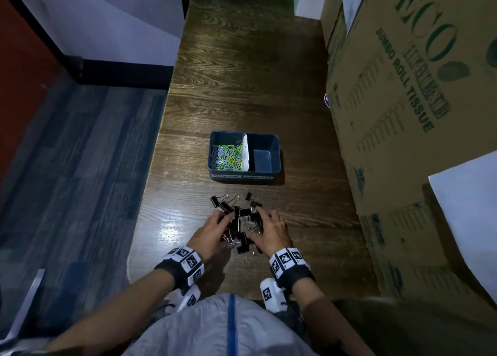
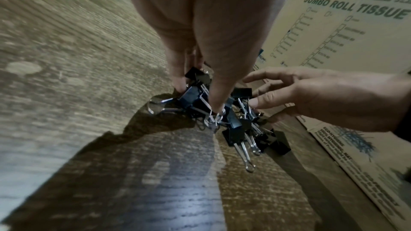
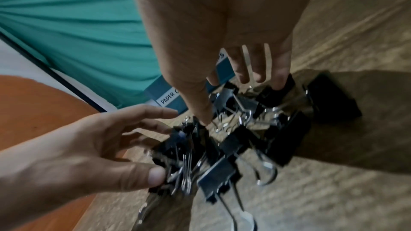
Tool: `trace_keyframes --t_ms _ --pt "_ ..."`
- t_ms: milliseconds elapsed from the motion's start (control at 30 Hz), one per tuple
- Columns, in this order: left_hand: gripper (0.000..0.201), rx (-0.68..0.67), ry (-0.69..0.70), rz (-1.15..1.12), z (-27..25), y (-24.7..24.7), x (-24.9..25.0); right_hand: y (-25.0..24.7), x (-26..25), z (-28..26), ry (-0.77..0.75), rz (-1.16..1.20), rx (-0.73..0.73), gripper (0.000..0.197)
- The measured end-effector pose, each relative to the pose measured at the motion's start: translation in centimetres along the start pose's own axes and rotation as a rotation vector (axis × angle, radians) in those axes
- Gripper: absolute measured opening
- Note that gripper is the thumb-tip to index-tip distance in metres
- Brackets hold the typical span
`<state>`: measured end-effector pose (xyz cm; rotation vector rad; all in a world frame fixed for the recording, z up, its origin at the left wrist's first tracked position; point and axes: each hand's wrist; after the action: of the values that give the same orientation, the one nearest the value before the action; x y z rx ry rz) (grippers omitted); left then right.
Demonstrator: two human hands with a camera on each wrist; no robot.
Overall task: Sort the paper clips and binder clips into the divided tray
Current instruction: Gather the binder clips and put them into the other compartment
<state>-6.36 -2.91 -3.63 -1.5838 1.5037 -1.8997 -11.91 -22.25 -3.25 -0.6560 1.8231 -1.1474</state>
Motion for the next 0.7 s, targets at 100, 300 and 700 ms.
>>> trace_keyframes --t_ms 100,300,700 --pt "0.091 0.029 -0.025 0.11 0.5 -0.7 0.0 -1.0 0.7 0.8 -0.018 0.025 0.01 0.082" --pt "0.14 -0.17 -0.166 0.364 3.4 -1.4 -1.4 -2.0 0.6 4.2 -0.101 -0.089 -0.311 0.123" --pt "0.12 -0.199 -0.035 0.322 5.1 0.9 0.9 -0.1 -1.9 5.3 -0.395 -0.118 -0.243 0.089"
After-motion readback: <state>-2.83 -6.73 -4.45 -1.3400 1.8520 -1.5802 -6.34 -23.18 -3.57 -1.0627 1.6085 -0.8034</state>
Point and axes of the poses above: each hand's wrist, its own z-axis towards the middle knuckle, its own y-axis out of the palm, x = y × z, and after that the axes turned 15 degrees about x, right-handed
